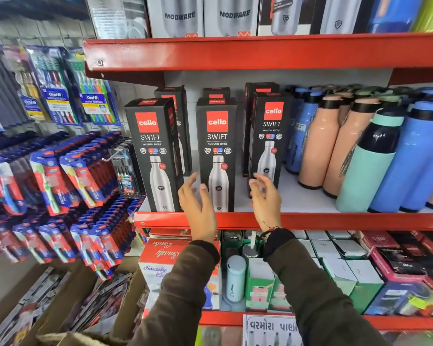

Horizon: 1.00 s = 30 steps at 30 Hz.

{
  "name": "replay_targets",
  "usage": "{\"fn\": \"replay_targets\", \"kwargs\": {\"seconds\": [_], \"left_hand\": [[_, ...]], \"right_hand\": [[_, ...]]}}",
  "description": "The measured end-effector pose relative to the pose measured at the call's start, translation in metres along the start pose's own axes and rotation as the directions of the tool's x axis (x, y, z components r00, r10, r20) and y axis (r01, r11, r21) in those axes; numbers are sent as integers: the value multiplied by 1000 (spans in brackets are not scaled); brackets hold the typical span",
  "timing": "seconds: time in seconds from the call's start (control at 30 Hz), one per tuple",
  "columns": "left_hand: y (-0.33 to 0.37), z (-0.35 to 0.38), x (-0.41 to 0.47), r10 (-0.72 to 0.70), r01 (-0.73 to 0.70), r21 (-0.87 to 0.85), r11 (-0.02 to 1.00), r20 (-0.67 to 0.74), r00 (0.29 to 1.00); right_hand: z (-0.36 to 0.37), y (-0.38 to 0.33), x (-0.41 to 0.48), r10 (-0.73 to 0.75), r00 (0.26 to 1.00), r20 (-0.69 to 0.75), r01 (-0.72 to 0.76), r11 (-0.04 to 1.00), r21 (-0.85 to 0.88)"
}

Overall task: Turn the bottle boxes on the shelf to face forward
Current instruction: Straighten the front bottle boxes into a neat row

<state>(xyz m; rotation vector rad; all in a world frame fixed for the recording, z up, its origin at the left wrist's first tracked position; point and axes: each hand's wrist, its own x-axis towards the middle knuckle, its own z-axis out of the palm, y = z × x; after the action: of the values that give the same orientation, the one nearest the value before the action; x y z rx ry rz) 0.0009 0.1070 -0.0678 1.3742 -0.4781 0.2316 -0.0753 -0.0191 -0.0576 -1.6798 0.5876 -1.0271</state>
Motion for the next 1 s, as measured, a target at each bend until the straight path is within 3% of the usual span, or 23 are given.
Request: {"fn": "replay_targets", "kwargs": {"seconds": [0.13,0.3,0.4,0.5,0.63,0.73,0.83,1.0], "left_hand": [[9,18,-21,174,-174,6,985,-8,985],[21,61,-33,293,-291,-43,956,234,927],[19,92,-29,198,-200,-32,979,374,906],[12,123,-14,68,-86,24,996,422,904],[4,152,13,-193,171,93,981,336,922],[-4,158,25,-348,329,117,937,269,898],[-12,159,27,-371,346,136,928,310,875],[-17,156,26,-370,346,134,928,259,892]], "right_hand": [[-23,9,16,-48,991,-124,42,998,-49],[-45,17,40,-24,990,-141,18,999,-42],[-52,19,58,6,996,-92,-10,999,-43],[-54,21,76,62,998,-20,-63,997,-47],[-53,28,93,75,995,68,-68,993,-98],[-51,31,97,51,993,111,-42,996,-82],[-54,34,97,75,992,99,-68,995,-71],[-58,38,97,119,988,100,-114,992,-60]]}}
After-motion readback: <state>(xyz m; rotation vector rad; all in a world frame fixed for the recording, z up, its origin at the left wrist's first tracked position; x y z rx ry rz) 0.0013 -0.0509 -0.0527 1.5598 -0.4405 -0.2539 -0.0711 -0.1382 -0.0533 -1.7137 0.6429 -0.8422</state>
